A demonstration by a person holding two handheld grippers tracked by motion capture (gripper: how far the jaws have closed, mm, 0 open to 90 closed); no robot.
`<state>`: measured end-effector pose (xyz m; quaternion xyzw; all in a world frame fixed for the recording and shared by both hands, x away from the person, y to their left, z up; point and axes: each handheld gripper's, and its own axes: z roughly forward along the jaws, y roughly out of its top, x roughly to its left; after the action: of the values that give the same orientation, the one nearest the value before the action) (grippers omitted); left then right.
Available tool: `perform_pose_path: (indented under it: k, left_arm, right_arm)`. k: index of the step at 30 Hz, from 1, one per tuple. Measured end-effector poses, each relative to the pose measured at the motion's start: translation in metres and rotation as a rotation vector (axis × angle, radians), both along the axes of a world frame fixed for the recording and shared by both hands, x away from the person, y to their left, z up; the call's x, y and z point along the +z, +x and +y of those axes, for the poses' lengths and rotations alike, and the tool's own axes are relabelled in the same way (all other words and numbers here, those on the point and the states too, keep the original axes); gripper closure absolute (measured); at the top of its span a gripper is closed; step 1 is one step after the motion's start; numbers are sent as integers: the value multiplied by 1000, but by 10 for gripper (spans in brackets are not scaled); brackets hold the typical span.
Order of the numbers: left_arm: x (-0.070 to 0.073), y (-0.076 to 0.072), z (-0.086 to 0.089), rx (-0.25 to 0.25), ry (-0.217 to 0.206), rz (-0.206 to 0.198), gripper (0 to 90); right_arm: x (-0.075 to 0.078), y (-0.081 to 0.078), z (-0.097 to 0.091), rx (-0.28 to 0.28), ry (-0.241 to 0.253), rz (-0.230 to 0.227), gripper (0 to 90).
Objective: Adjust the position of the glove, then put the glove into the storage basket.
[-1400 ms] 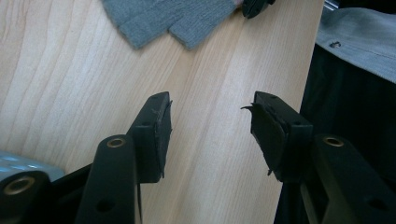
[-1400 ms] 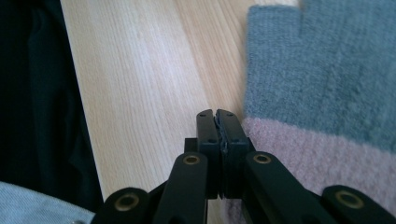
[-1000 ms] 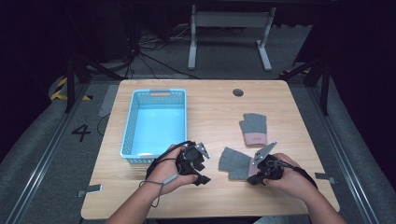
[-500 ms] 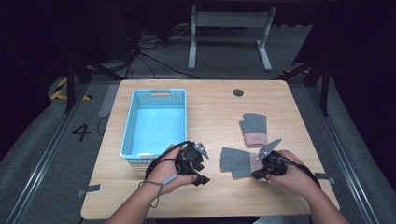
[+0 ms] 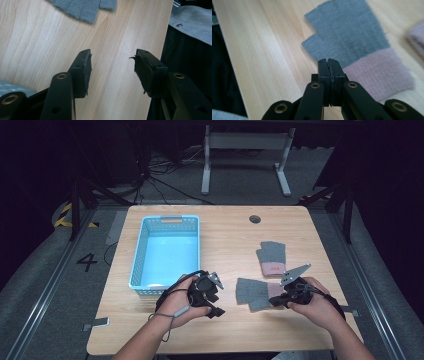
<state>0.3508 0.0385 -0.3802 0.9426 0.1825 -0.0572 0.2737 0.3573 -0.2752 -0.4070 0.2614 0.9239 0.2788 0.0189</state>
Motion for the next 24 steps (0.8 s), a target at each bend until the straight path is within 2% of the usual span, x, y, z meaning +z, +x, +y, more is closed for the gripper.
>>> perform_pose_path:
  k: [1,6,9,12,13,14,15,19,20,24]
  left_arm:
    - [0,0,0,-1,0,0,485]
    - [-1,0,1,6,0,3,484]
    - [-1,0,1,8,0,4,484]
    - [0,0,2,10,-1,3,483]
    - [0,0,2,10,-1,3,483]
    - [0,0,3,13,-4,5,483]
    - [0,0,3,13,-4,5,483]
    - [0,1,4,19,-8,8,481]
    - [-1,1,5,22,-2,7,480]
    - [-1,2,6,31,-9,5,479]
  right_arm:
    - [0,0,0,0,0,0,900]
    - [13,12,-5,-81,39,-32,900]
    - [19,17,-4,-109,53,-46,900]
    - [29,32,-1,-140,49,-65,900]
    - [29,32,-1,-140,49,-65,900]
    - [32,41,2,-156,40,-71,900]
    - [32,41,2,-156,40,-71,900]
    - [32,60,4,-189,27,-61,900]
    - [29,70,5,-201,18,-51,900]
    - [20,82,7,-223,-2,-37,900]
